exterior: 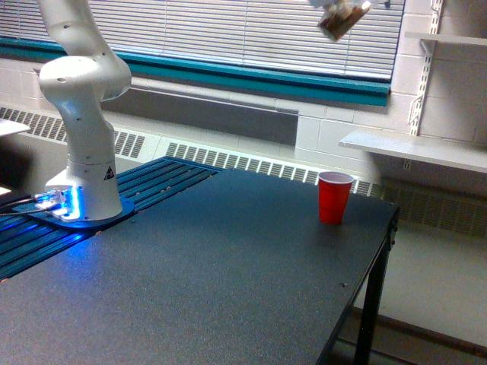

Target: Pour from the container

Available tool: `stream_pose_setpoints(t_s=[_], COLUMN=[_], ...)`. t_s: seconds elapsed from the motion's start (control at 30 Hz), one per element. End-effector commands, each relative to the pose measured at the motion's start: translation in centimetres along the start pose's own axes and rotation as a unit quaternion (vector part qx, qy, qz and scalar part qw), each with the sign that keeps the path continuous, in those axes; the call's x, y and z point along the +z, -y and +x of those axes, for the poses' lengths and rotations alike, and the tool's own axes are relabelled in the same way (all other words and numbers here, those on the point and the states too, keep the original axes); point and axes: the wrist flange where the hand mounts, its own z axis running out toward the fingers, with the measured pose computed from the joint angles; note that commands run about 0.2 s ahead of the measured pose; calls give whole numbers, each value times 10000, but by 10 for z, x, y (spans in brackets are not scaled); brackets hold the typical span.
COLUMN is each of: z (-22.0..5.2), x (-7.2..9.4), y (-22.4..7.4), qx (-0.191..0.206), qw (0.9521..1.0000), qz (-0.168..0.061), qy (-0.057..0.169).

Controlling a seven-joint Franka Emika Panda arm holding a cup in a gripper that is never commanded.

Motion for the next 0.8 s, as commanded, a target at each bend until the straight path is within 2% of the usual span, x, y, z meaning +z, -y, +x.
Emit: stream_pose_setpoints(t_s=[0.03, 0.17, 0.47, 0.8], z=[-33, -53, -63, -72], x=[39, 66, 103, 129], y=[-31, -53, -64, -64], qx=[-213, -184, -138, -98], qw=[9984, 9956, 9927, 9896], qz=[-298, -570, -790, -944], qy=[430, 727, 905, 1081])
